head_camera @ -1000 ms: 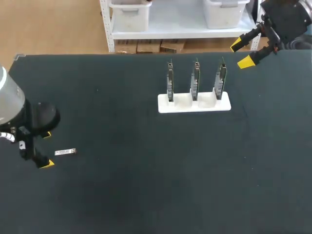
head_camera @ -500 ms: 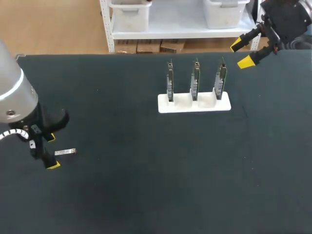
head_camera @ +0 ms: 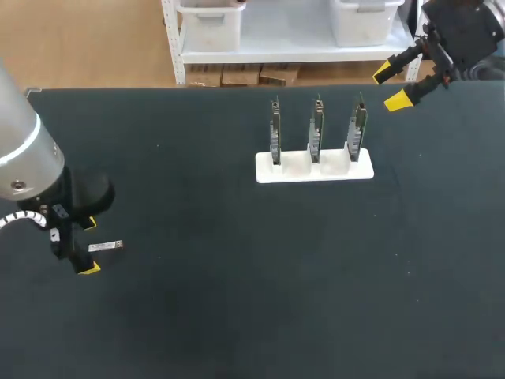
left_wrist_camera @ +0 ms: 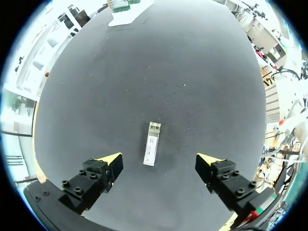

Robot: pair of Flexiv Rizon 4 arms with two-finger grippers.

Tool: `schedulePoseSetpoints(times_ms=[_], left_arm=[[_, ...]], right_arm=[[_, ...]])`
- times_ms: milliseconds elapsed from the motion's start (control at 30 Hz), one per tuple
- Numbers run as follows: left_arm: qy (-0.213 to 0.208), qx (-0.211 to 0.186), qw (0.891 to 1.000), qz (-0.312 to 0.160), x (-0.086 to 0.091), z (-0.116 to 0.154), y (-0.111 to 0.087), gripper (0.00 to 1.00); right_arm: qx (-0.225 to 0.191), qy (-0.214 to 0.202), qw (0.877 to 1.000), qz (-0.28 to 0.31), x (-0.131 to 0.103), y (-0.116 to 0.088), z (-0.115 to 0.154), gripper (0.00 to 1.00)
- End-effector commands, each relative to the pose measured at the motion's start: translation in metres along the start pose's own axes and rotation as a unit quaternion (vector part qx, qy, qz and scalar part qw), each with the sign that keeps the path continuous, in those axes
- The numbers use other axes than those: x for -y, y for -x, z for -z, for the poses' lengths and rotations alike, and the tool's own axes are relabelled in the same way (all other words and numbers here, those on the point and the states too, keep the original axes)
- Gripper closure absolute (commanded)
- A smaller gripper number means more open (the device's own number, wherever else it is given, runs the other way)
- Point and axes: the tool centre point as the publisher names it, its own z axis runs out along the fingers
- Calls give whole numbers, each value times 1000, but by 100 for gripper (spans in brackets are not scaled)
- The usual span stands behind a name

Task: Pick up the optical module with the left hand, and insert it into the network port with the right hand.

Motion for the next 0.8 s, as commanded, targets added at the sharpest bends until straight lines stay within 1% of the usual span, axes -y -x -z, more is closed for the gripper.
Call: schedulePoseSetpoints(times_ms=[33,367,433,800], left_arm=[[1,-2,1000,-2,-1,0,-1,0],[8,-13,1000,-7,-4,-7,1,0],[13,-22,1000,-8,-4,-9,1,0],[10,-22,1000,-1,-8,-13,1,0]], right_arm=[[0,-2,1000,0,-1,0,0,0],[0,-2,1000,0,-1,0,0,0],[0,-2,1000,0,-1,0,0,0],[0,-2,1000,0,-1,0,0,0]])
